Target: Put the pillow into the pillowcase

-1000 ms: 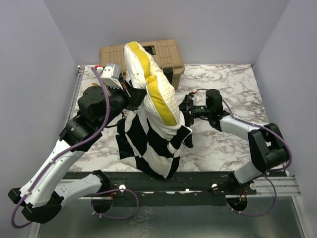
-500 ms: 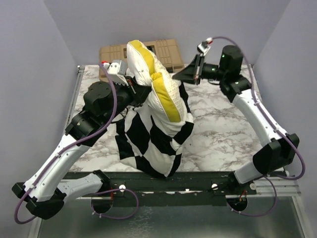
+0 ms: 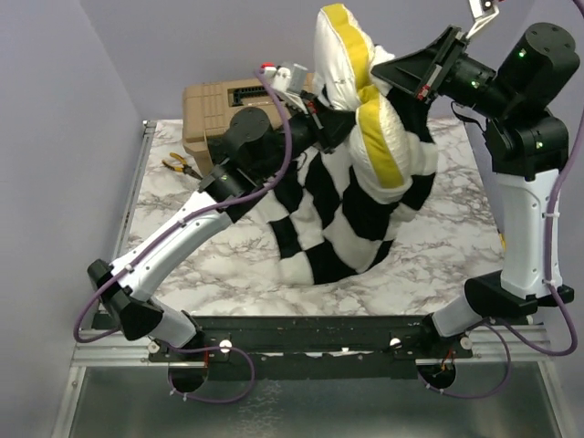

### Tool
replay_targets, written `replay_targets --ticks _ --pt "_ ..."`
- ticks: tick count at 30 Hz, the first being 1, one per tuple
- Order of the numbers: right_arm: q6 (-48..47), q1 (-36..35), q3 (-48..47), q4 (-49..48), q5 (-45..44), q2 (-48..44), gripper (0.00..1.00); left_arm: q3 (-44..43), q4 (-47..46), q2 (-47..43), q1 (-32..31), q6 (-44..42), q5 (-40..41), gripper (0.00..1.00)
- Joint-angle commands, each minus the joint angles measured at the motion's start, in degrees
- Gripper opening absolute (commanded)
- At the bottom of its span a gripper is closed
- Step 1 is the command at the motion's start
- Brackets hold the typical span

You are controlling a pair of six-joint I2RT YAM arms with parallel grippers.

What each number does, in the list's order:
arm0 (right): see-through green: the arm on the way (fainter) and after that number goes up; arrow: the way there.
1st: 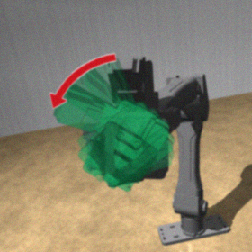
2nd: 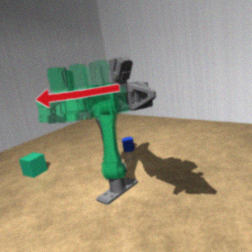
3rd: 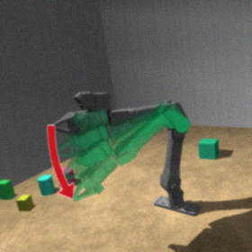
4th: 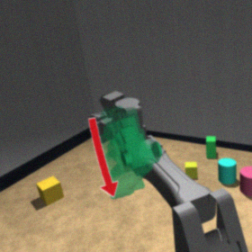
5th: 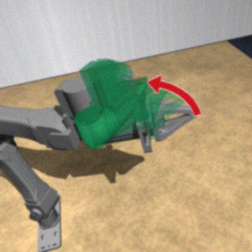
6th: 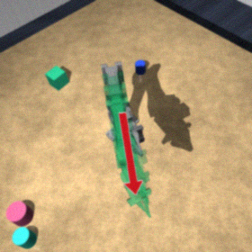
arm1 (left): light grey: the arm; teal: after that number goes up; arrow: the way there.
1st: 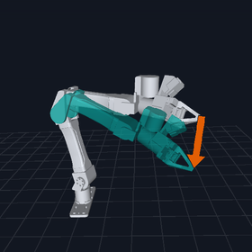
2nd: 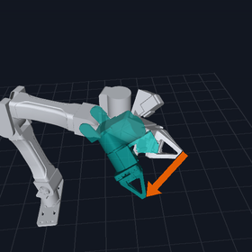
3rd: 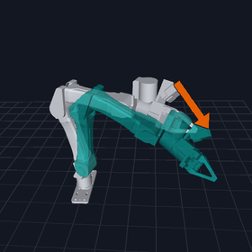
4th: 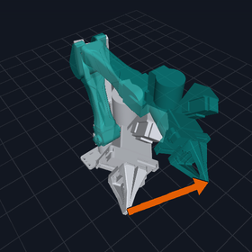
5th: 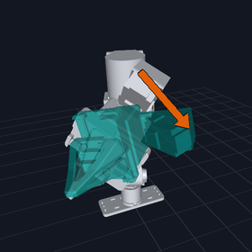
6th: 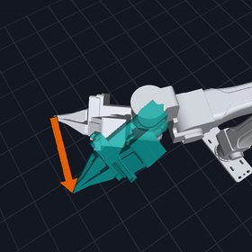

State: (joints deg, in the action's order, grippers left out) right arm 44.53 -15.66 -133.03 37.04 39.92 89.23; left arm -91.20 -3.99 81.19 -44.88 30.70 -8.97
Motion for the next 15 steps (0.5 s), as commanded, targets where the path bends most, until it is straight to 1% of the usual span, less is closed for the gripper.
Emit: replay_targets --ticks 1,3,4,5,8,10,11,12,15 --pt "-1.8 -0.48 -3.35 -5.49 -0.93 -1.29 0.0 -9.36 -11.31 6.32 -8.4 -4.24 2.9 0.0" --pt "-2.79 -0.46 -3.49 -7.63 0.21 -1.2 0.0 -9.49 -11.94 7.47 -10.68 -3.68 5.28 0.0" --pt "-3.16 -0.5 -3.69 -8.53 1.19 -0.91 0.0 -7.27 -12.97 6.99 -11.17 -2.38 7.17 0.0" --pt "-3.36 -0.49 -3.56 -9.6 2.35 -0.64 0.0 -3.89 -14.29 5.96 -11.45 -0.51 9.1 0.0" --pt "-2.19 -0.46 0.57 -12.02 7.49 0.28 0.0 11.71 -15.99 0.23 -11.71 3.02 16.38 0.0" --pt "-1.66 -0.58 9.02 -14.03 11.38 -0.61 0.0 22.99 -15.92 -4.39 -11.81 4.82 20.13 0.0" --pt "-1.23 -0.62 15.4 -15.31 12.63 -2.56 0.0 30.74 -15.67 -6.9 -11.95 5.96 22.44 0.0" --pt "-1.57 -0.74 22.33 -16.23 13.36 -4.58 0.0 36.36 -14.85 -9.22 -12.05 7.26 24.34 0.0" --pt "-2.83 -1.82 42.29 -18.87 13.6 -10.51 0.0 49.28 -10.88 -15.95 -12.36 12.61 30.5 0.0"
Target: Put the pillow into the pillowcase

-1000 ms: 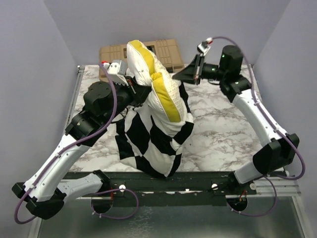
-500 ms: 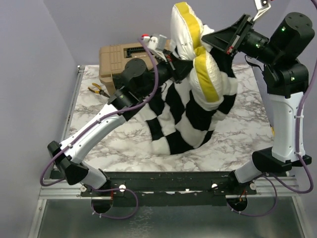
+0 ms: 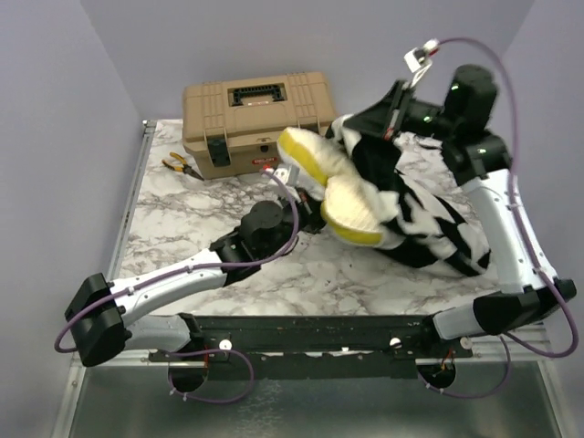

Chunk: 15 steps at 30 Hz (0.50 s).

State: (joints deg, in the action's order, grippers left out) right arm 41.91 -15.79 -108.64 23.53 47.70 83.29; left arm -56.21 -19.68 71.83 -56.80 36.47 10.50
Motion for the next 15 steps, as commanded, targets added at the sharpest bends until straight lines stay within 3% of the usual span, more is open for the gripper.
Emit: replay_targets --ticks 1,5,7,11,15 --pt "-0.62 -2.29 24.19 -5.8 5.6 -5.98 0.0 17.18 6.96 -8.57 -0.48 8.3 12.1 0.05" --pt "-2.78 -5.98 41.68 -6.51 6.12 -7.62 0.0 22.97 18.31 -14.61 -0.51 12.73 15.15 0.56" --pt "-3.39 -7.42 46.74 -7.15 5.2 -7.26 0.0 22.08 26.98 -17.06 -0.43 15.32 16.99 0.72" --pt "-3.45 -7.62 49.59 -9.03 4.39 -4.92 0.0 17.53 46.72 -21.34 -0.28 24.43 22.34 0.86" --pt "-3.06 -7.66 47.31 -10.19 4.93 -1.78 0.0 13.07 67.66 -23.7 0.0 37.35 26.81 0.89"
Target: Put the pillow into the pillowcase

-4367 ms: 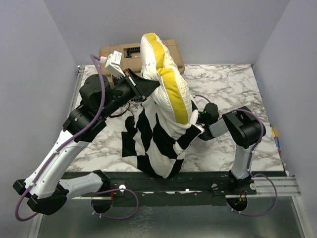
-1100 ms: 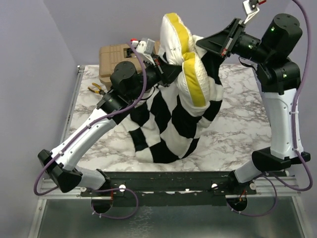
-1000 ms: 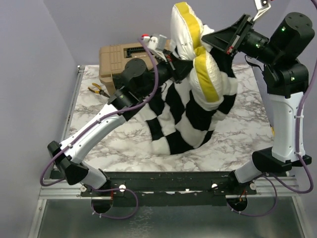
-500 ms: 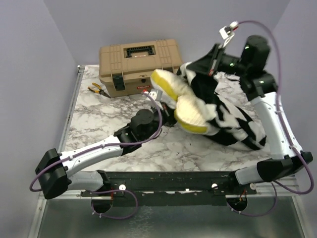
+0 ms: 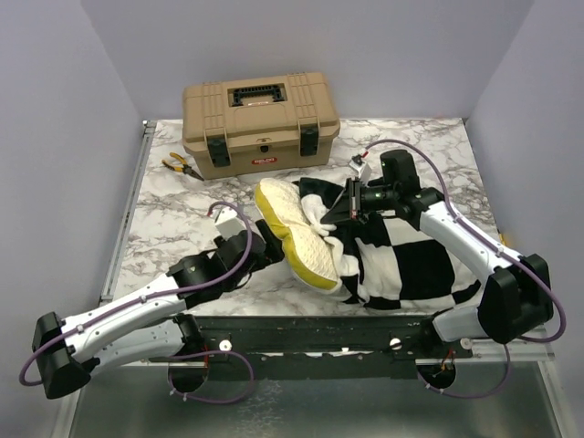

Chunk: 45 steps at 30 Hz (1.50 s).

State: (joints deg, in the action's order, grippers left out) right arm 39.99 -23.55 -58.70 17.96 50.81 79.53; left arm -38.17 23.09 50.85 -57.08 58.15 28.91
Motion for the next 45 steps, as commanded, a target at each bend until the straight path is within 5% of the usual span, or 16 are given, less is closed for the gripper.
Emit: replay_targets --ticks 1,13,16,23,29,34,38,42,45 --pt "-0.8 0.09 -3.09 -5.27 2.27 2.63 0.0 -4.91 25.72 -3.68 0.26 16.41 8.03 0.89" --pt "-1.81 0.1 -6.9 -4.32 3.14 5.77 0.0 -2.29 31.51 -9.38 0.68 20.67 5.7 0.95" --pt "-1.81 0.14 -6.56 -4.24 3.44 5.9 0.0 1.47 21.48 -7.99 2.82 15.44 0.5 0.98" --pt "-1.59 0.13 -7.17 -3.48 4.6 6.23 0.0 12.46 -13.9 1.4 15.32 2.63 -27.02 0.95" --pt "3.57 -0.43 -10.68 -7.08 10.6 7.5 0.0 10.65 -43.55 12.32 16.55 0.68 -40.66 0.43" --pt "6.85 -6.08 -19.71 -8.86 15.89 11.04 0.0 3.53 -60.82 20.17 9.35 -2.34 -35.11 0.0" --pt "20.24 -10.13 -22.47 -25.37 16.43 11.01 0.0 3.5 -75.83 26.35 2.83 -2.12 -21.98 0.0" --pt "34.66 -11.45 -22.0 -42.37 16.26 11.19 0.0 0.77 -82.88 34.35 0.74 -2.14 -20.39 0.0" --pt "39.18 -12.47 -23.13 -46.5 15.56 11.29 0.0 -0.84 -86.33 38.33 0.14 -2.19 -17.91 0.0"
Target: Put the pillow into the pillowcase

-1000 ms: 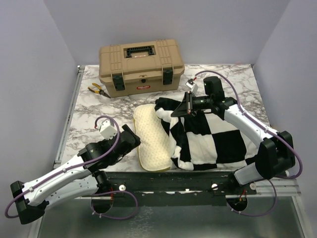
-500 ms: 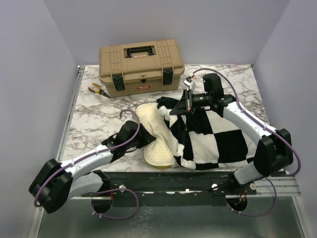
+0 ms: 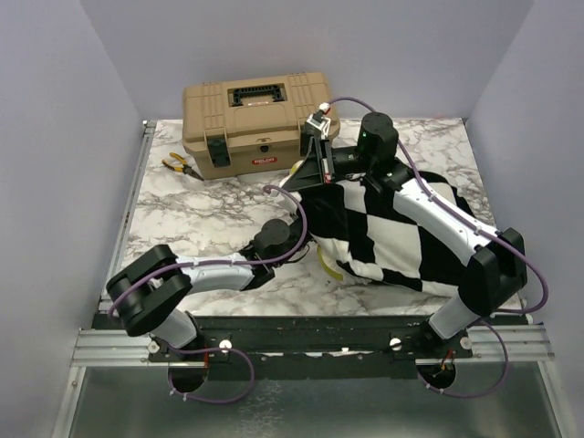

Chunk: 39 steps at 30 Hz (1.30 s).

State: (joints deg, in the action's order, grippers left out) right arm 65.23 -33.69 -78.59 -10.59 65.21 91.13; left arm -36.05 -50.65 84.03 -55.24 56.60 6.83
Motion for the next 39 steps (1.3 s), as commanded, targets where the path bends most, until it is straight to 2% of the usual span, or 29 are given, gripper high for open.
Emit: replay_targets --ticks 1,4,6,10,14,19,21,24,26,29,31,34,36,39 --pt "14.95 -2.65 -3.77 -18.86 0.83 -0.38 0.0 -2.9 -15.44 6.25 -1.92 -1.13 5.65 0.0" --pt "17.6 -3.61 -5.48 -21.19 0.02 -0.51 0.0 -2.47 -23.57 8.39 -2.48 -3.79 12.05 0.0" --pt "18.45 -4.19 -6.92 -21.84 -0.21 -0.32 0.0 -4.12 -25.78 9.85 -2.45 -6.4 13.37 0.0" --pt "21.24 -4.81 -10.4 -26.1 -0.15 1.07 0.0 -7.55 -25.97 13.64 -3.13 -7.81 11.2 0.0" --pt "25.34 -4.84 -16.87 -33.15 0.28 3.43 0.0 -5.77 -25.97 16.63 -4.31 -6.0 11.89 0.0" --pt "24.53 -4.79 -25.55 -33.6 2.02 5.29 0.0 -0.72 -25.46 17.21 -4.49 -5.0 15.48 0.0" --pt "21.44 -4.82 -27.18 -30.07 3.03 5.18 0.0 -0.04 -23.85 16.05 -4.48 -6.54 16.76 0.0" --pt "6.27 -4.72 -28.46 -10.12 2.27 3.6 0.0 -0.35 -19.01 12.02 -4.46 -10.15 19.71 0.0" --pt "-3.59 -4.12 -28.97 5.51 -0.75 2.41 0.0 -1.04 -11.72 8.07 -4.44 -13.01 22.12 0.0" --pt "-9.63 -1.8 -25.47 14.86 -5.42 0.1 0.0 -1.95 -0.11 0.95 -4.43 -15.66 25.01 0.0" --pt "-8.25 0.86 -20.94 14.56 -7.63 -2.17 0.0 -2.56 9.49 -3.91 -4.36 -14.33 26.16 0.0" --pt "-2.78 5.37 -15.6 7.44 -6.88 -4.32 0.0 -4.07 23.4 -11.2 -4.35 -11.89 25.5 0.0" --pt "-1.15 6.96 -15.77 5.15 -5.44 -4.0 0.0 -4.53 30.09 -14.82 -4.37 -10.69 24.66 0.01" --pt "-0.03 7.09 -19.52 3.32 -2.43 -1.66 0.0 -4.56 33.86 -20.89 -4.35 -10.95 25.54 0.0"
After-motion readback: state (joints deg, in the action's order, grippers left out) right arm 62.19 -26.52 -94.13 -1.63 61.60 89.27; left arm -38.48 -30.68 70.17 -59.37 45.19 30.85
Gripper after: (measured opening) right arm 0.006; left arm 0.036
